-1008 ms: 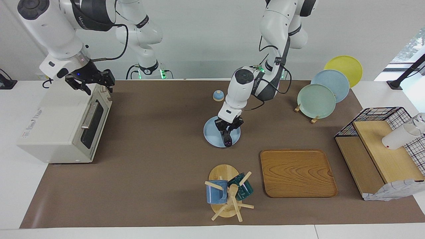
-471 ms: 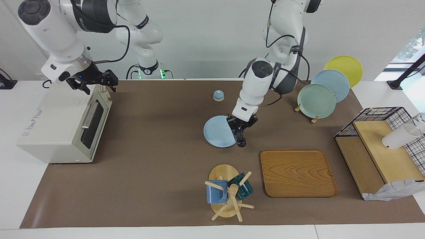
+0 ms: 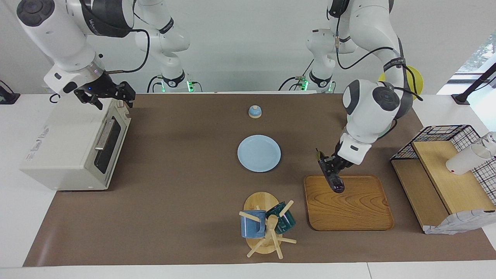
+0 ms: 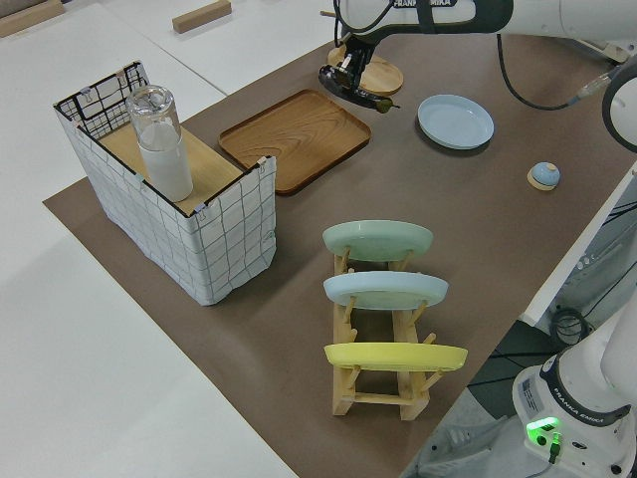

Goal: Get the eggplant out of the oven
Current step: 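Carry the eggplant to the wooden tray with the left gripper, then lower the eggplant onto the tray and open the left gripper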

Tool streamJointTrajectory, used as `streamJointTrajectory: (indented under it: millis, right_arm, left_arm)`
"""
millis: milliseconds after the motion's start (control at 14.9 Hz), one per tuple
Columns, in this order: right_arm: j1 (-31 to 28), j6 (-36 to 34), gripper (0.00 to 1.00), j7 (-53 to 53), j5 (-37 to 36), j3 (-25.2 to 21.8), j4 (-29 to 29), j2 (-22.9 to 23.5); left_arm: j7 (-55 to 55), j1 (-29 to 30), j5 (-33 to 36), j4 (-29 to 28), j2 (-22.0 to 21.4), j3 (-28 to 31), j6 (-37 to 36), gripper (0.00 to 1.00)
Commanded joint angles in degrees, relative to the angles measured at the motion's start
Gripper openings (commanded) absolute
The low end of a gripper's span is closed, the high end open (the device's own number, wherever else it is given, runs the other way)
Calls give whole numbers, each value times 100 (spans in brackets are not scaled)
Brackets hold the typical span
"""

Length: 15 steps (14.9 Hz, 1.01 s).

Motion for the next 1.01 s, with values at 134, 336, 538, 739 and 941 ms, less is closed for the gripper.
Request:
streamJointTrajectory:
  millis: [134,336,538,739,941]
  right_arm:
    - [-236,170,100,99,149,-44,-66,-100]
    - [-237,214,100,99,132,-36,-66,-100]
    - [-246,223,100,99,141,-36,-66,-109]
    - [-237,223,100,117,132,-36,-66,-127]
    - [-246,241,100,126,114,-36,-66,-136]
  left_arm:
    - [989,391,177,1366,1296,-52,-215,0]
    - [1298,427,275,1183,1350,-52,285,0]
    - [1491,462,337,1033,1315,-52,331,0]
    - [1597,479,328,1050,1288,-52,235,100]
    - [1588,558,240,1050,1088,-52,50,100]
